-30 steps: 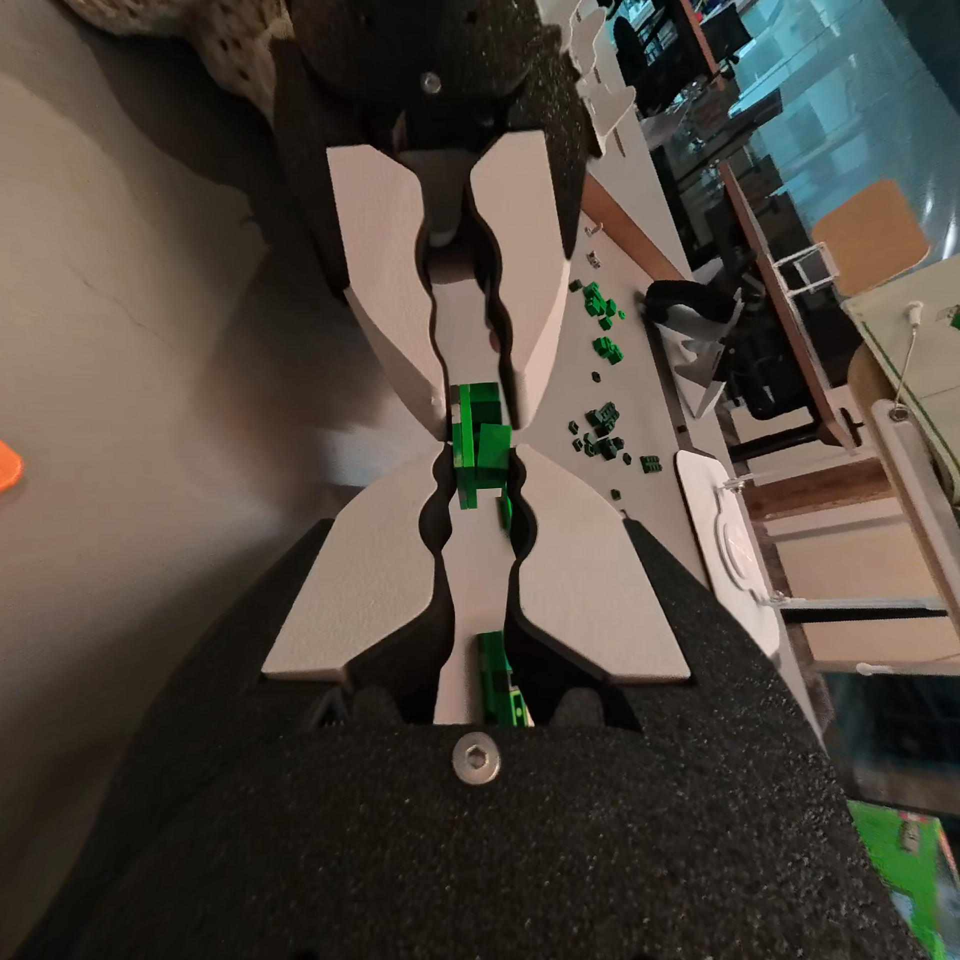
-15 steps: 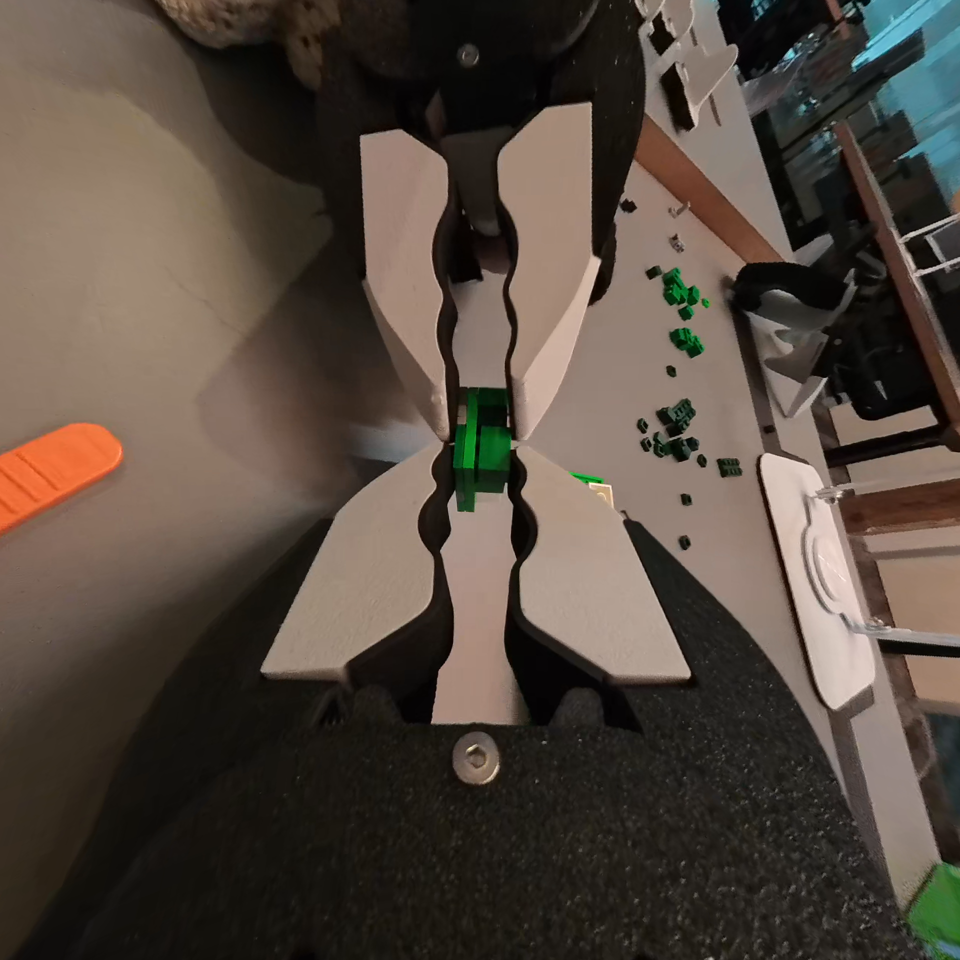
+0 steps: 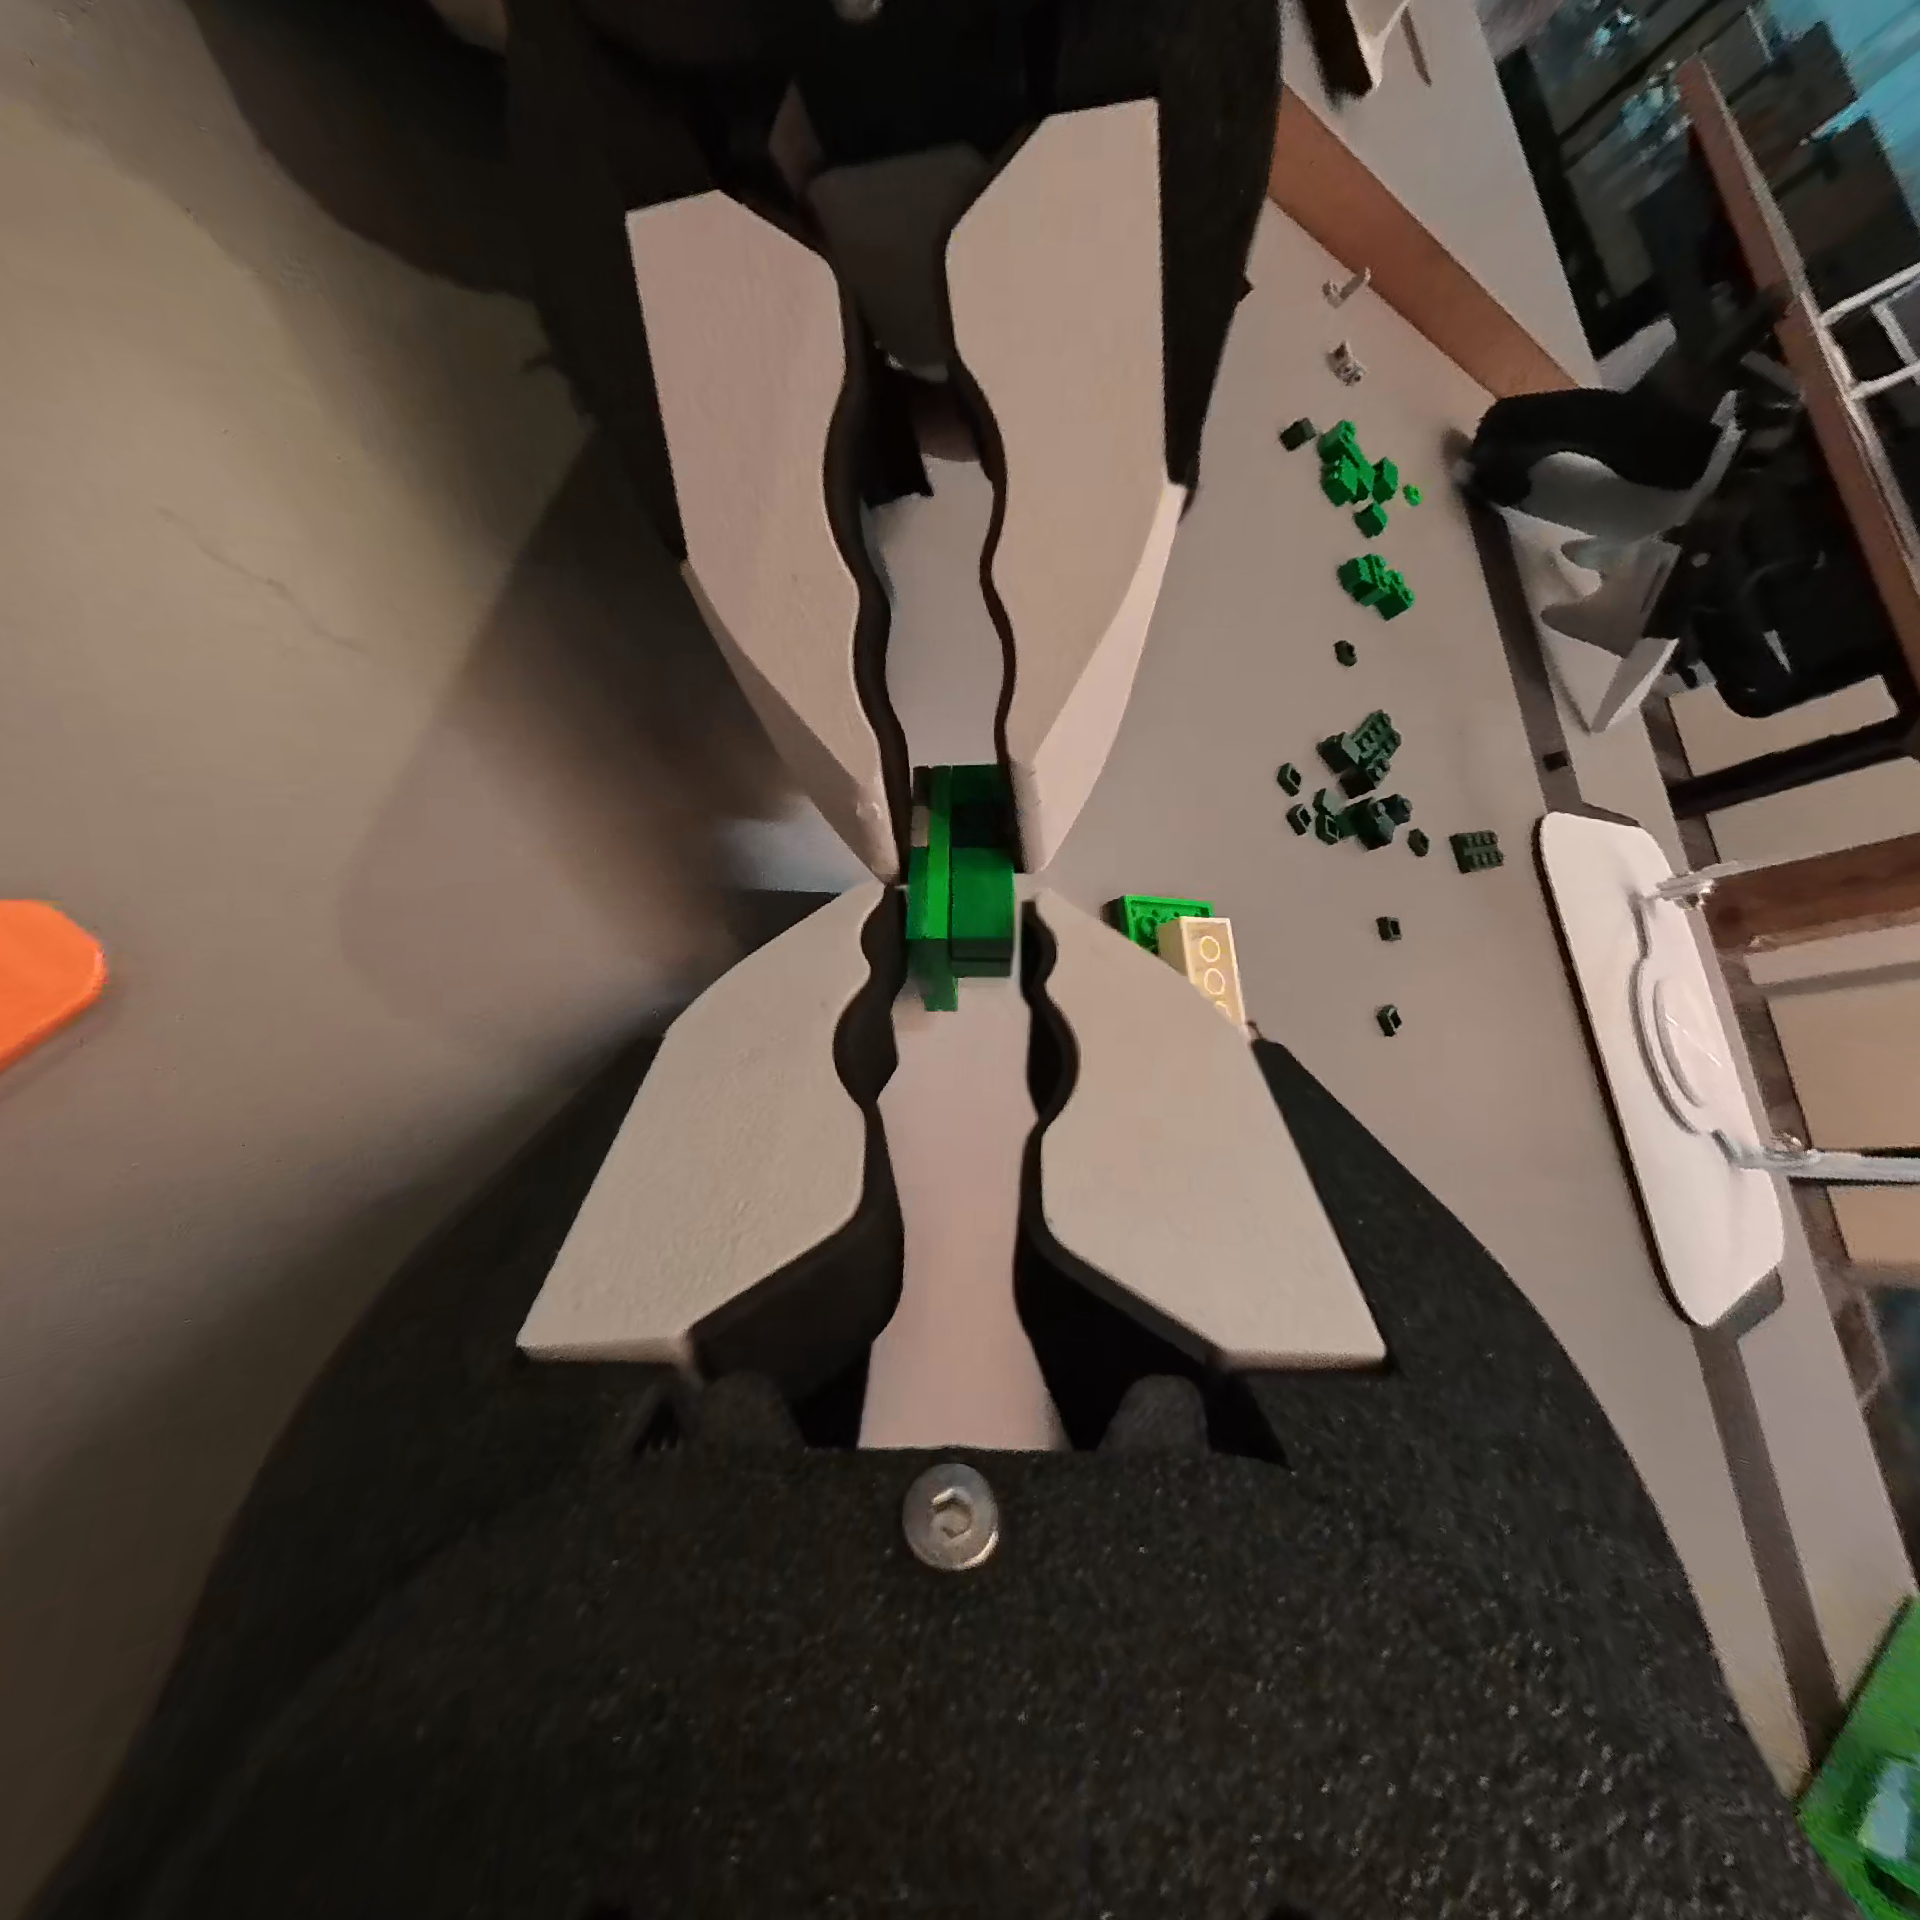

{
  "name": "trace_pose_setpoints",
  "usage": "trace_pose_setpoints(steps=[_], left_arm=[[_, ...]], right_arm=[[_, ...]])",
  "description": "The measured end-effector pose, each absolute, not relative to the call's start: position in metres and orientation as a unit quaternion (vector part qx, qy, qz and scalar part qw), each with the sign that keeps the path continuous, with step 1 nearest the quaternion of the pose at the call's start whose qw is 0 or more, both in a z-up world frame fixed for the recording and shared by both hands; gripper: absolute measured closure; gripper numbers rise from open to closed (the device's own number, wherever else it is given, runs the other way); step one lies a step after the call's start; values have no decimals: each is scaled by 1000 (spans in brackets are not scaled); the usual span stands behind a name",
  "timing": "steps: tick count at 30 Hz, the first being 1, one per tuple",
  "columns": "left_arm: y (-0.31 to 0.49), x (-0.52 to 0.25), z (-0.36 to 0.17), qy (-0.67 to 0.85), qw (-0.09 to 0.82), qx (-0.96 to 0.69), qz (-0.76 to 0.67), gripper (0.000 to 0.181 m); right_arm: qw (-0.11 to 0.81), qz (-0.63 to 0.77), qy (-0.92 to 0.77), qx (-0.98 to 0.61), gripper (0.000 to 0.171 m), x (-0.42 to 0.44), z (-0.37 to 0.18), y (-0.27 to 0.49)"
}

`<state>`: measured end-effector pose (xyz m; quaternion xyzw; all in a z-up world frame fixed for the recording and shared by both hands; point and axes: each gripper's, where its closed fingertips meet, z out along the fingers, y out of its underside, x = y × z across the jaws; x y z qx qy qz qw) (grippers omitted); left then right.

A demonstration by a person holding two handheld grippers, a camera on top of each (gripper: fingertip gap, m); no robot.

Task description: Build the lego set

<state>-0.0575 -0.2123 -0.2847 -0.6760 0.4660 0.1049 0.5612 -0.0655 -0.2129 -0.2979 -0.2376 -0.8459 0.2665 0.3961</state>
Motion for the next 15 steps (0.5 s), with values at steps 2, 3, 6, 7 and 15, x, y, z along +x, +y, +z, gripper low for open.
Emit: trace_pose_setpoints(steps=[2, 3, 6, 7, 15], left_arm=[[-211, -60, -286, 460, 558, -682, 108, 165], [-211, -62, -286, 457, 558, -684, 109, 165], [-211, -64, -284, 449, 564, -685, 101, 165], [-211, -64, -283, 447, 567, -685, 96, 165], [-213, -61, -282, 446, 571, -685, 79, 165]], right_arm=[[397, 274, -839, -251, 137, -66, -296, -208], [398, 276, -837, -253, 135, -66, -295, -205], [401, 301, -835, -228, 144, -60, -291, -207], [402, 307, -834, -221, 145, -59, -289, -209], [432, 284, -837, -182, 155, -58, -286, -212]])
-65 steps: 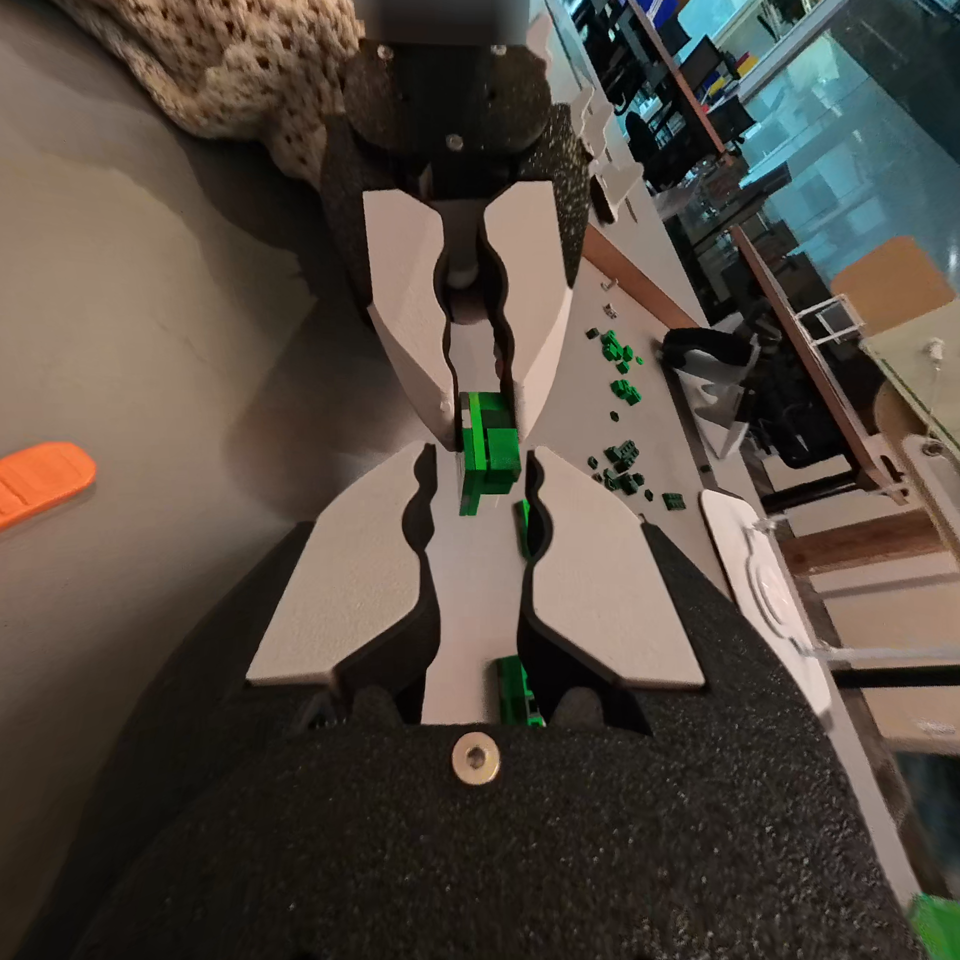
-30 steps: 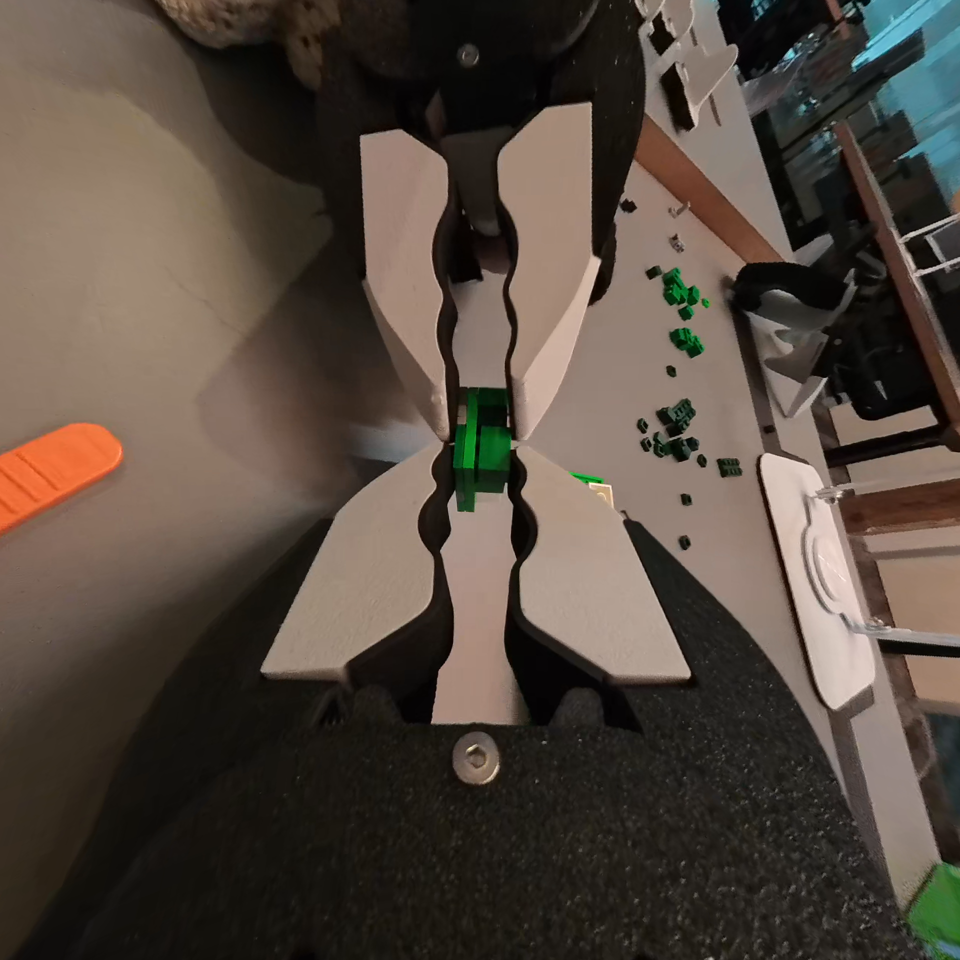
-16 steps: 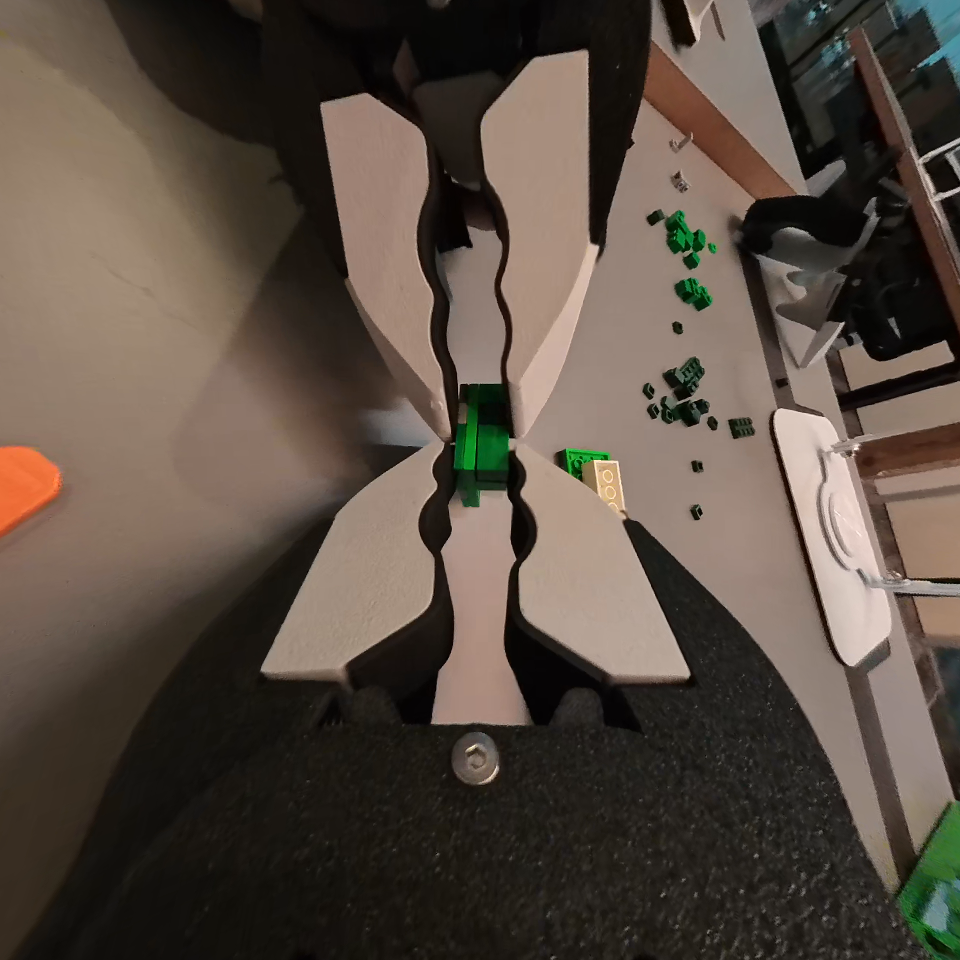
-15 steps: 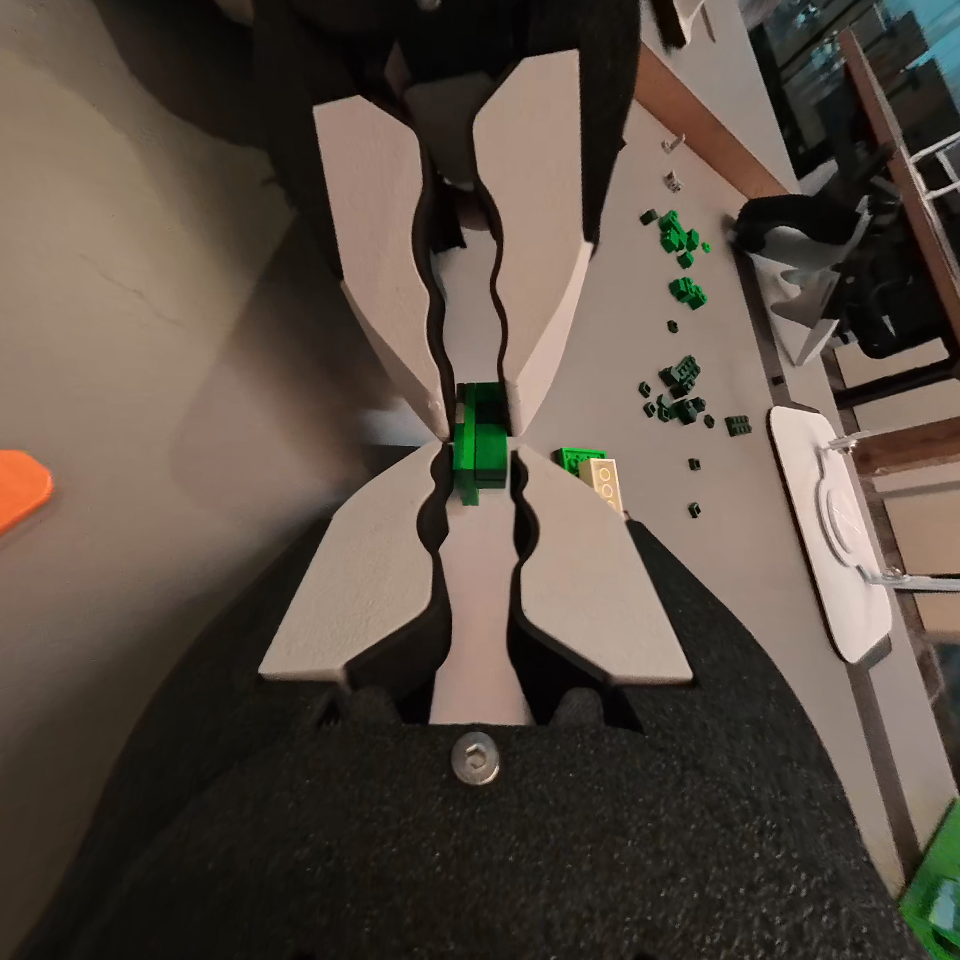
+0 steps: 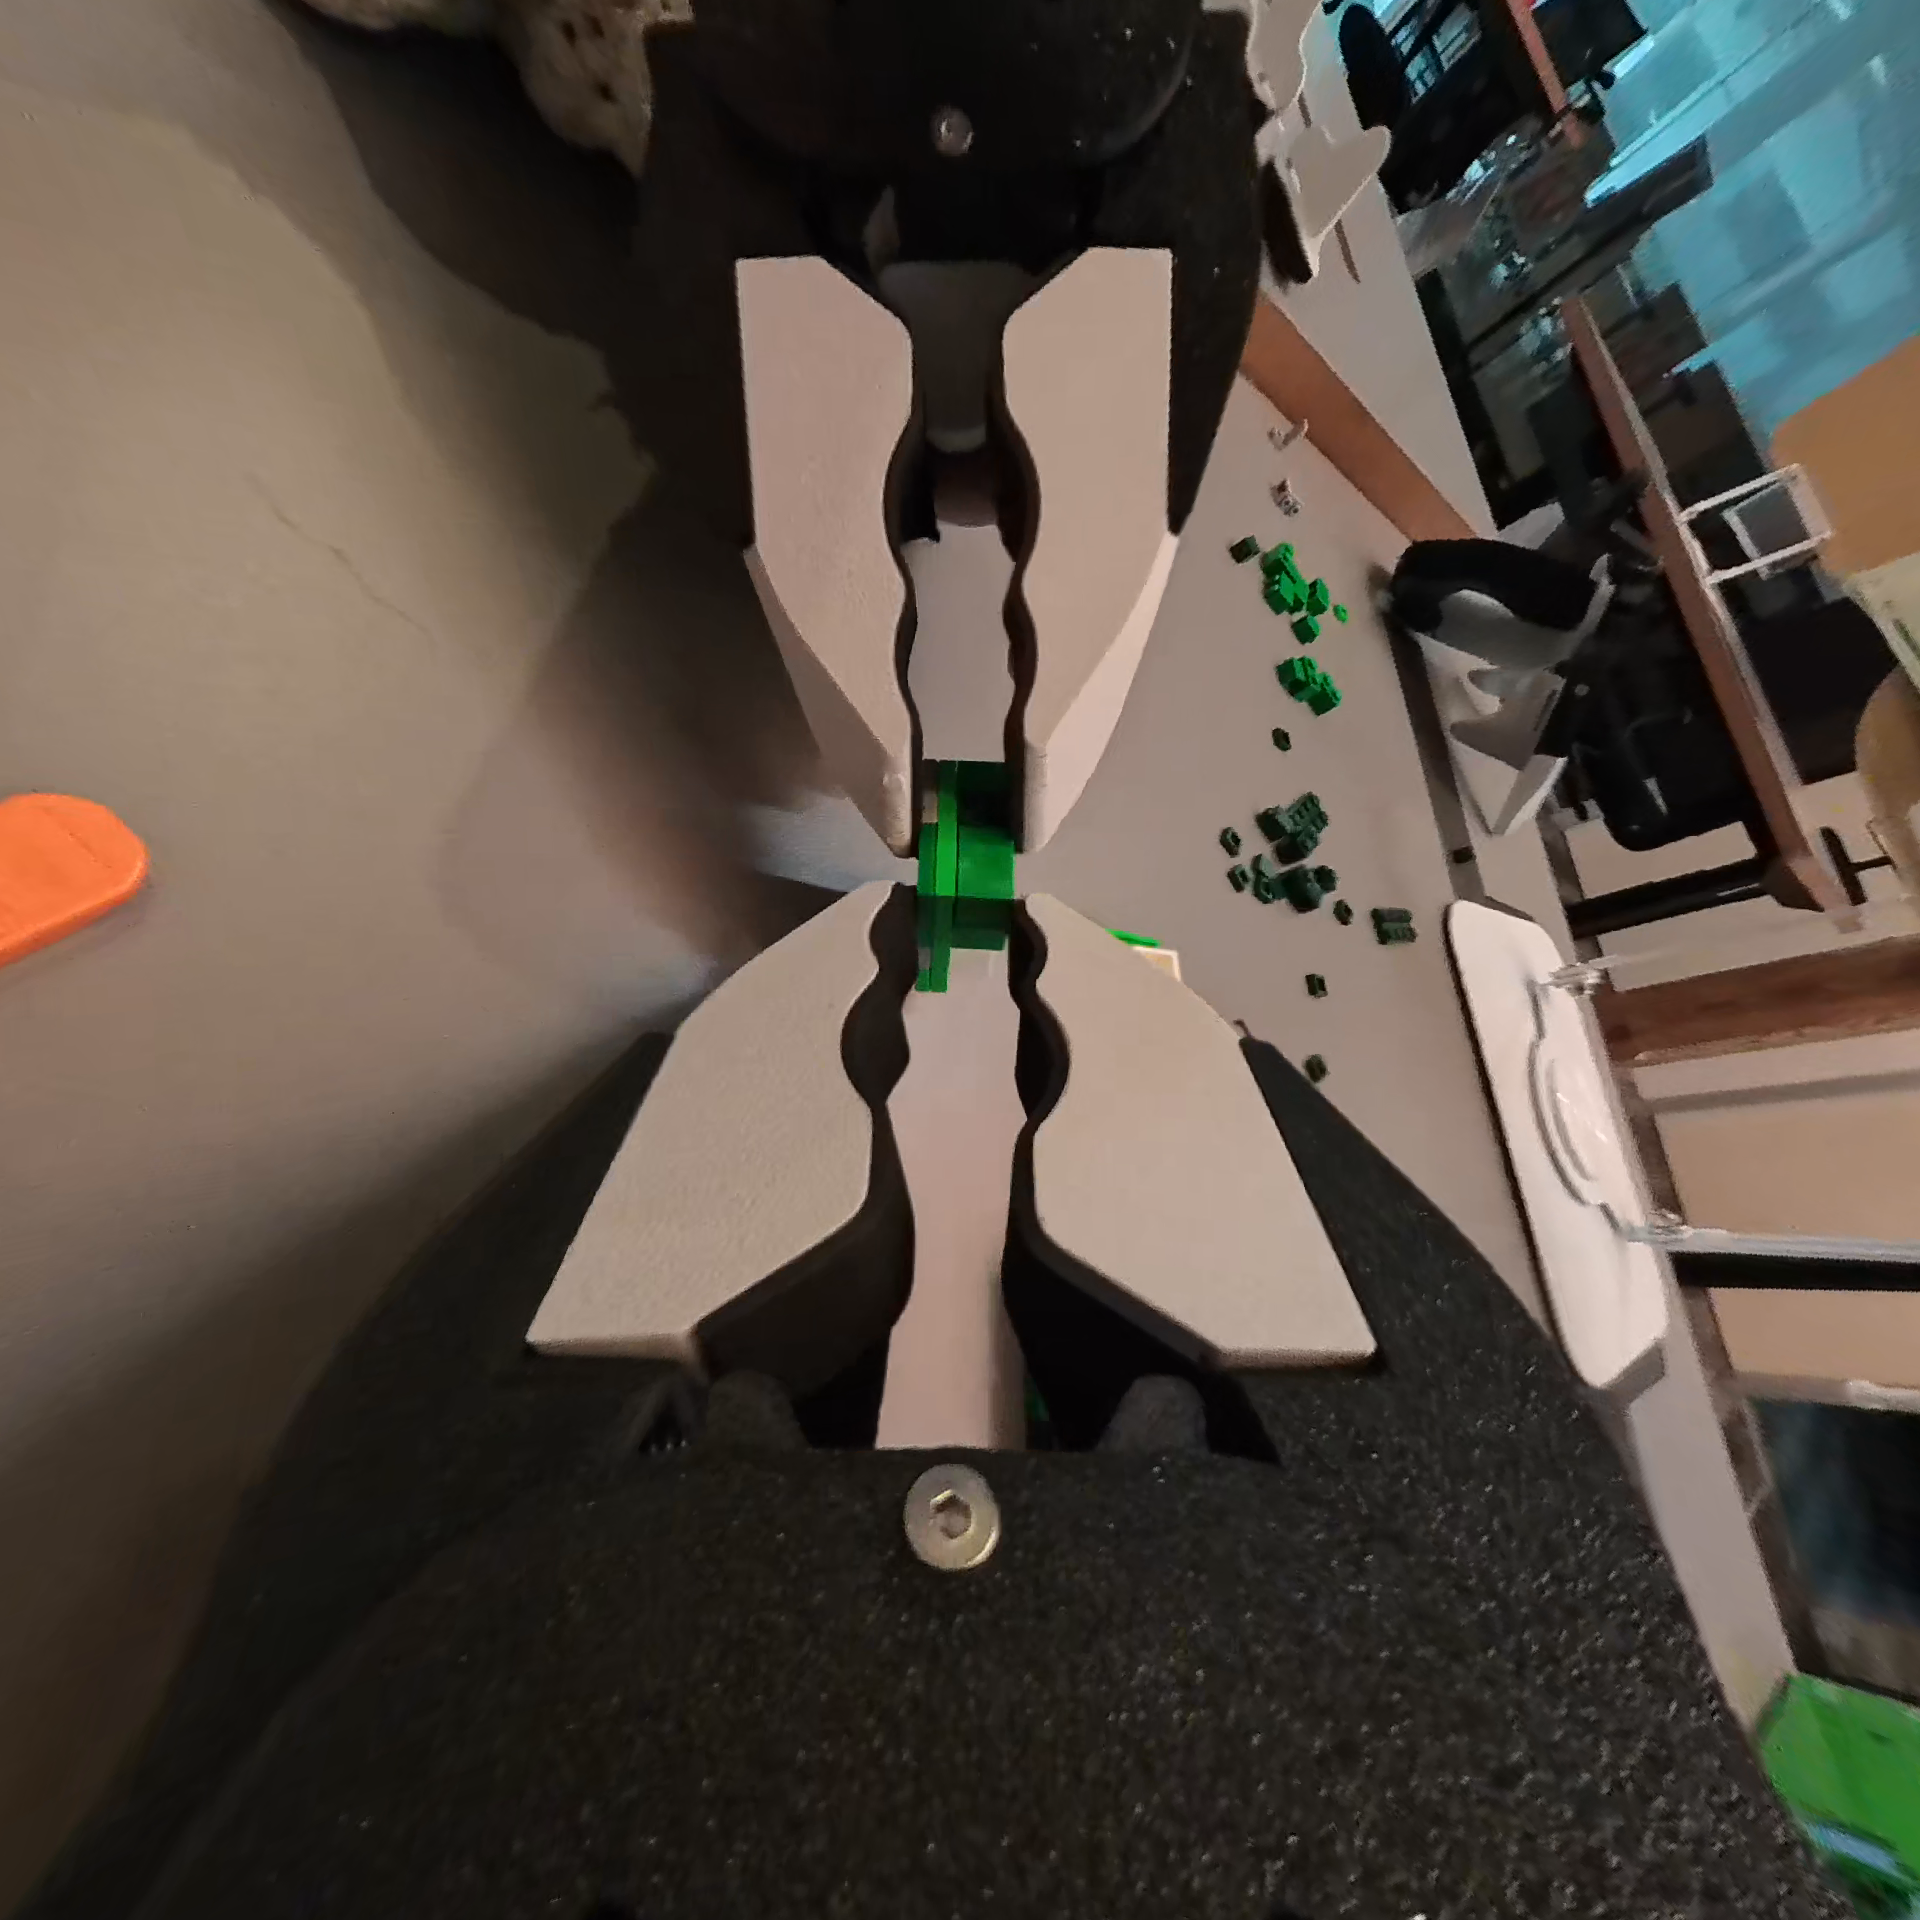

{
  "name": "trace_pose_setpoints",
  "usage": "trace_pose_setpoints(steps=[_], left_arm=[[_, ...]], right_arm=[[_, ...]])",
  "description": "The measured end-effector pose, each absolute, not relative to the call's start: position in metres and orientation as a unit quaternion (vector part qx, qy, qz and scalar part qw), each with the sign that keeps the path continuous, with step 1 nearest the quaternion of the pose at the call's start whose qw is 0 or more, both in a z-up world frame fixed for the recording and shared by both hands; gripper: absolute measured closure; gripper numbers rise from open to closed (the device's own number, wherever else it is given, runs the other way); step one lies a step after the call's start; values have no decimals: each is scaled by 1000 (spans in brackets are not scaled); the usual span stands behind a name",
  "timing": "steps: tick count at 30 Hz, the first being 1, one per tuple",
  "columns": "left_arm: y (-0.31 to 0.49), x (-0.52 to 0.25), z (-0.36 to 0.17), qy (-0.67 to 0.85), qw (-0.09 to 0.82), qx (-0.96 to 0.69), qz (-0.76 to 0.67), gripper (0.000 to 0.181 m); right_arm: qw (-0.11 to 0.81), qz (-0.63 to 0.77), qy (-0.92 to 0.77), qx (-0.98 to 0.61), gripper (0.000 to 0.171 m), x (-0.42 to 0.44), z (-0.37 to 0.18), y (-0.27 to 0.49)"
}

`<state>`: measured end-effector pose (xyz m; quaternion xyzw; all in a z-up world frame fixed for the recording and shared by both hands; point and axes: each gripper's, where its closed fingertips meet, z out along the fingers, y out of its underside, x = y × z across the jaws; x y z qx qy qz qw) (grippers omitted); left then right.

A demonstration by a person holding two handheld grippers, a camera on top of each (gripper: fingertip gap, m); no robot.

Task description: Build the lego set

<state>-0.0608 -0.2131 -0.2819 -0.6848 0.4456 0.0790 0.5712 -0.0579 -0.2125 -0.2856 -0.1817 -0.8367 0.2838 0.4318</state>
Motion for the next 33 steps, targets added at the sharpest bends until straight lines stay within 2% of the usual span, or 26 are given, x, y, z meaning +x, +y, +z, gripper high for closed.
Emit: trace_pose_setpoints(steps=[6, 10, 13, 16, 18, 23, 27, 29, 33], left_arm=[[-214, -63, -284, 451, 562, -689, 83, 165], [-213, -66, -282, 448, 569, -683, 96, 165], [-214, -66, -272, 441, 593, -667, 91, 166], [-217, -61, -267, 448, 610, -647, 91, 166], [-218, -56, -265, 452, 617, -639, 83, 166], [-215, -64, -260, 434, 628, -636, 109, 166], [-214, -66, -255, 423, 639, -633, 110, 166], [-215, -64, -255, 426, 640, -630, 108, 166], [-209, -71, -247, 381, 663, -635, 111, 164]], right_arm=[[441, 244, -845, -177, 155, -59, -287, -213], [438, 284, -828, -206, 155, -63, -286, -211], [451, 257, -829, -210, 130, -65, -290, -198], [451, 251, -834, -196, 127, -65, -296, -200], [459, 234, -836, -188, 130, -66, -298, -199], [492, 231, -821, -174, 151, -66, -289, -197], [505, 246, -811, -166, 156, -66, -282, -201], [518, 240, -805, -162, 164, -67, -279, -200], [561, 209, -784, -166, 164, -72, -268, -192]])
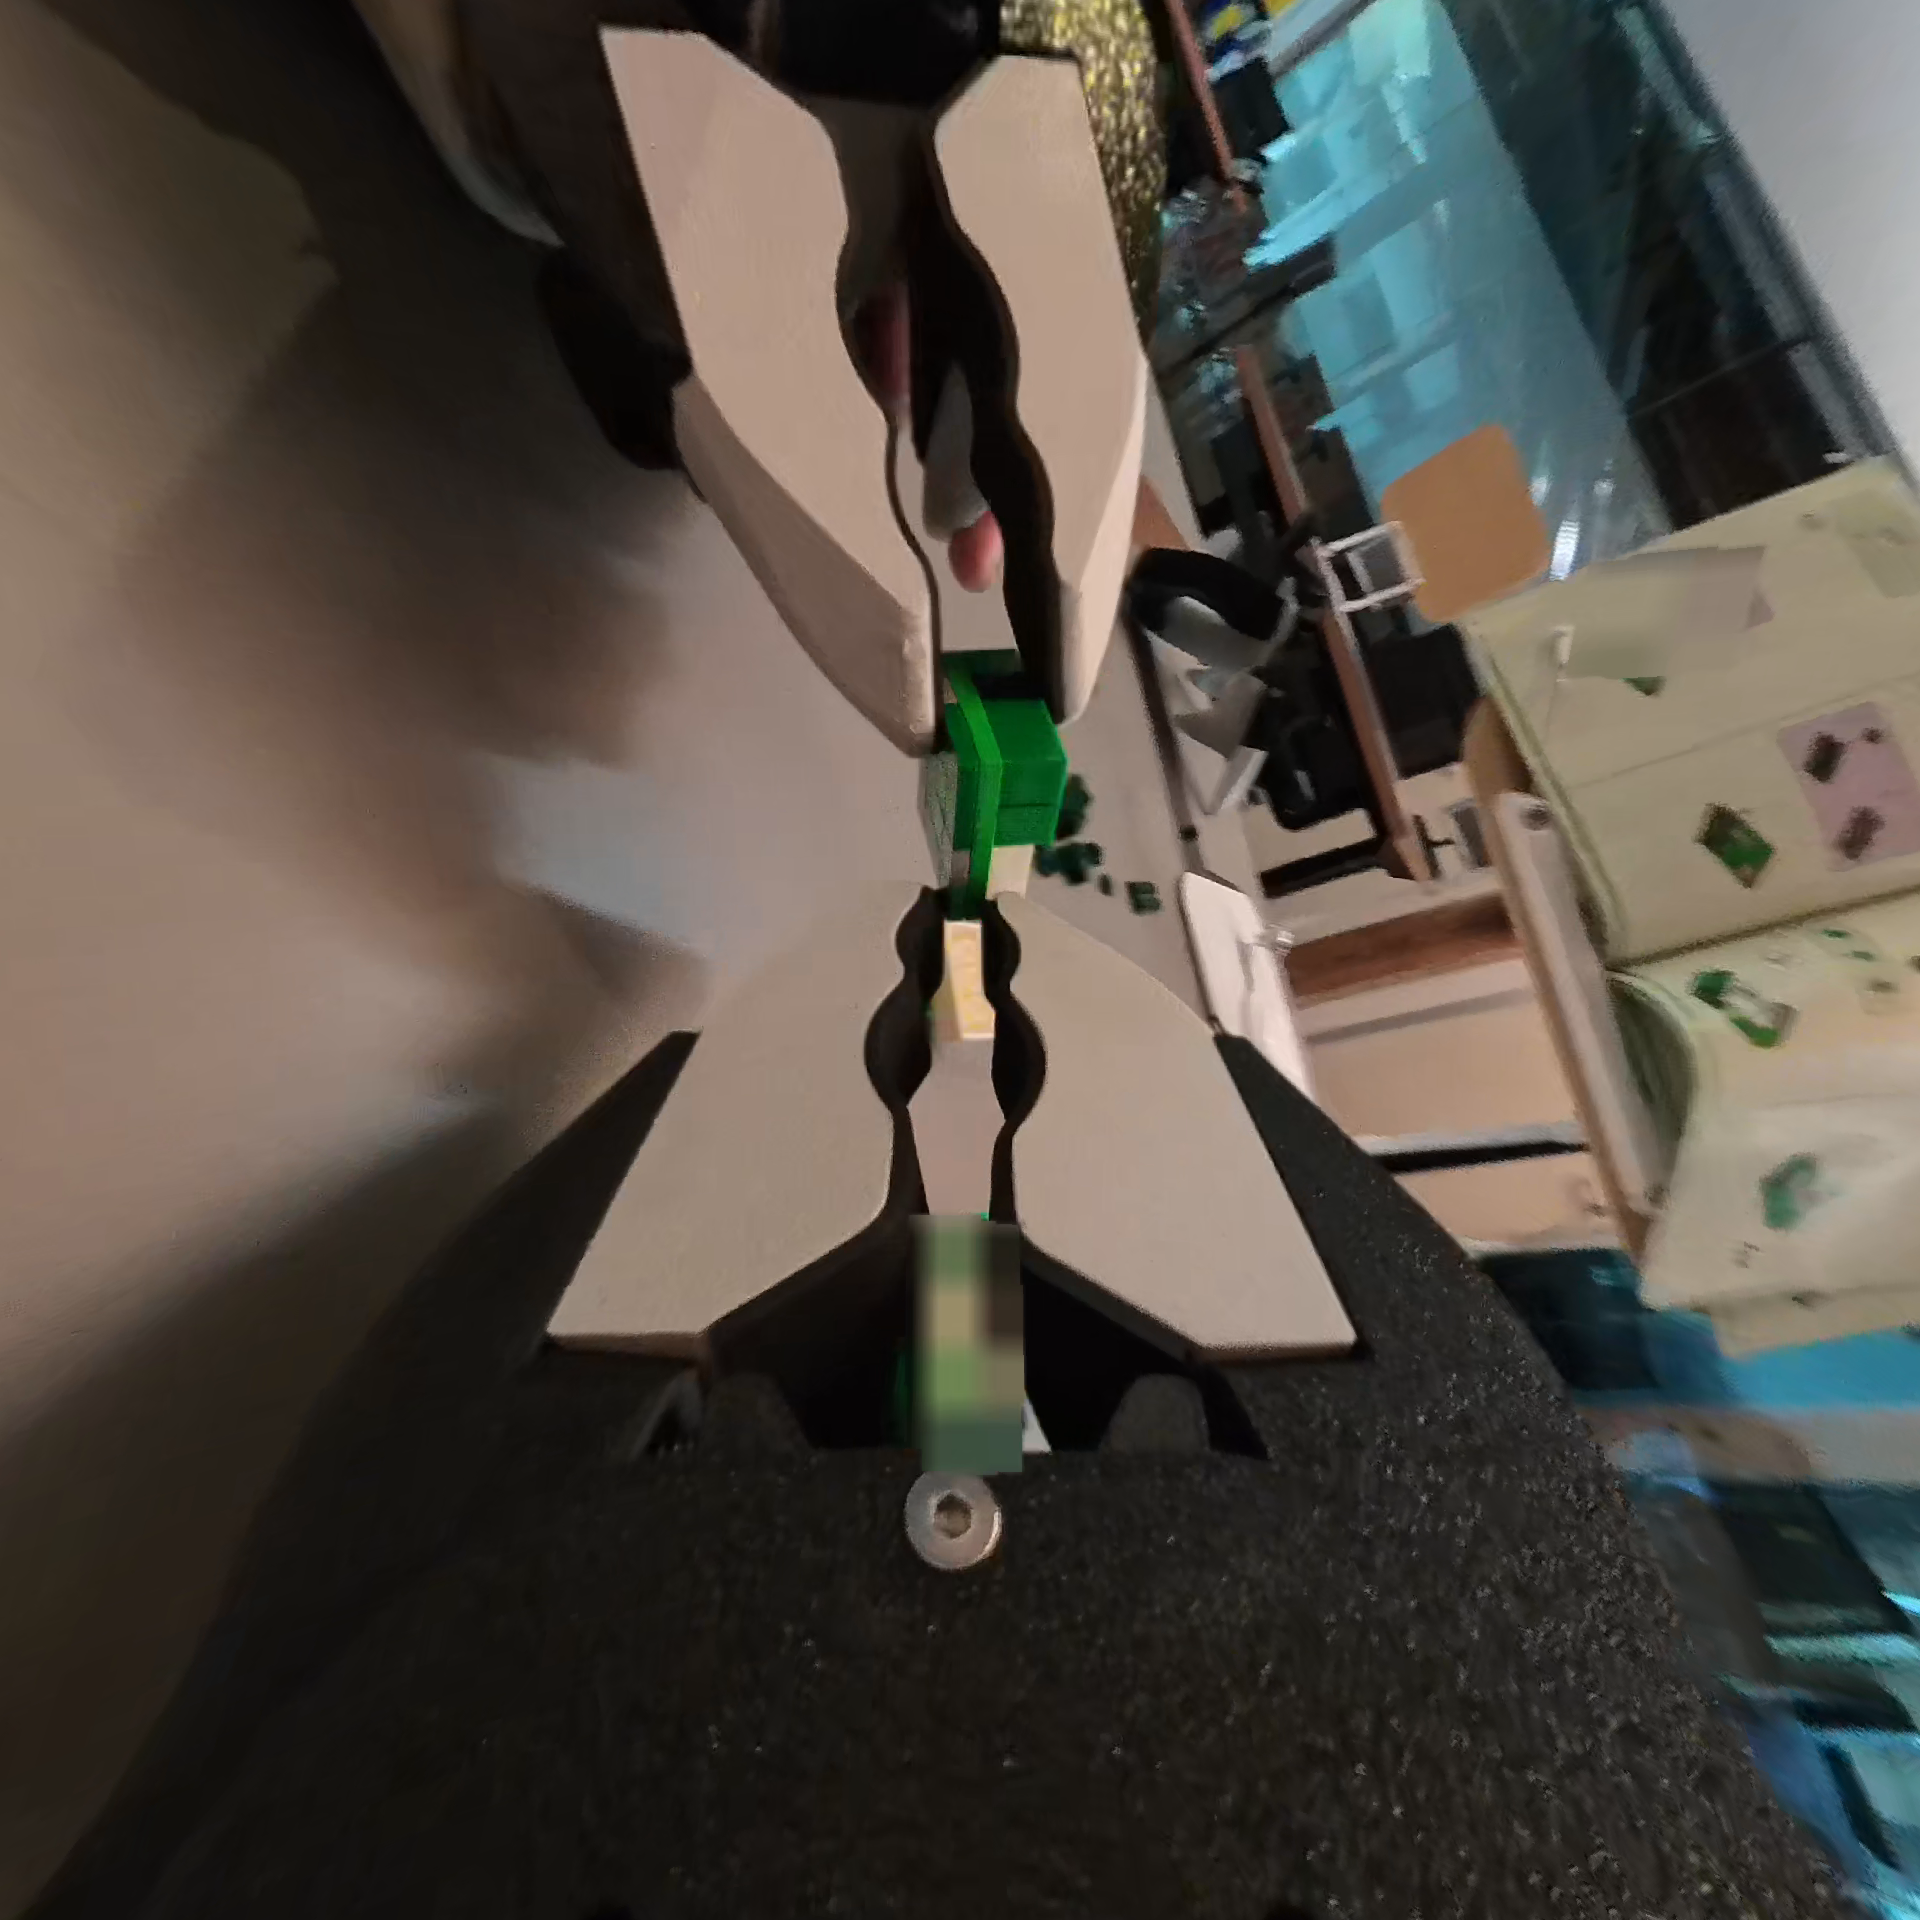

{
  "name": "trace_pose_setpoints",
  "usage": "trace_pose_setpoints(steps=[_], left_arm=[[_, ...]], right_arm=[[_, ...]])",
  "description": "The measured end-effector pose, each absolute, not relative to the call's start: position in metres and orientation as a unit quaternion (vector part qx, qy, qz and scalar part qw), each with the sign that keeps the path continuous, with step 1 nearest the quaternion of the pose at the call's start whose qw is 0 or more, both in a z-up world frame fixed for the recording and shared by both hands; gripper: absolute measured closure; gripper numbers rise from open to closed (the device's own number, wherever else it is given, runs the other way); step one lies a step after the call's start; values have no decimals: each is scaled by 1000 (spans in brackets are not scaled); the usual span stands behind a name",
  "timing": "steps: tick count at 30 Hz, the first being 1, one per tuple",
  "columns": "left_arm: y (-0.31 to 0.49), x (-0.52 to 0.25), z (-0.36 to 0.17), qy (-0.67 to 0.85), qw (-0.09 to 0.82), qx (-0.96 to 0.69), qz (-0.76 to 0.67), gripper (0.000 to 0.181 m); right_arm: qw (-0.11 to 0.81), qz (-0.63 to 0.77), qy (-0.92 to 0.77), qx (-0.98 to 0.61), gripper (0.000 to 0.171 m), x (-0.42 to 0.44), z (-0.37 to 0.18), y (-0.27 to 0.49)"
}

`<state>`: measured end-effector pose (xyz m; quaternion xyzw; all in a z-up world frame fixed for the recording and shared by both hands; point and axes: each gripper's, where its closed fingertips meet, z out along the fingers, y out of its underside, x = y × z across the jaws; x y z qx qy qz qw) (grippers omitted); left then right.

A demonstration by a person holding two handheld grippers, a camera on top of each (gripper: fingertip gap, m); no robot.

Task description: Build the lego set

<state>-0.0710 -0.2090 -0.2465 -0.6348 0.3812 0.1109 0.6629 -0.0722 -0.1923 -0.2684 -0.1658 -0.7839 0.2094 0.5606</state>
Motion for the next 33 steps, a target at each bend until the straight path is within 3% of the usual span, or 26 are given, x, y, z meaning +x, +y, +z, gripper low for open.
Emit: trace_pose_setpoints(steps=[8, 14, 21, 26, 30, 33], left_arm=[[-185, -90, -247, 149, 651, -745, -4, 114], [-185, -89, -244, 125, 656, -744, 15, 119], [-188, -90, -239, 136, 666, -731, 58, 143], [-190, -92, -235, 157, 670, -721, 80, 145], [-194, -97, -230, 193, 680, -696, 122, 145], [-195, -98, -231, 216, 680, -689, 128, 145]], right_arm=[[696, -33, -710, -104, 165, -81, -244, -169], [713, -65, -691, -99, 165, -83, -237, -170], [723, -83, -680, -88, 165, -84, -234, -174], [734, -53, -671, -91, 164, -84, -230, -177], [726, 15, -661, -187, 144, -81, -225, -145], [701, 129, -618, -331, 143, -71, -220, -94]])
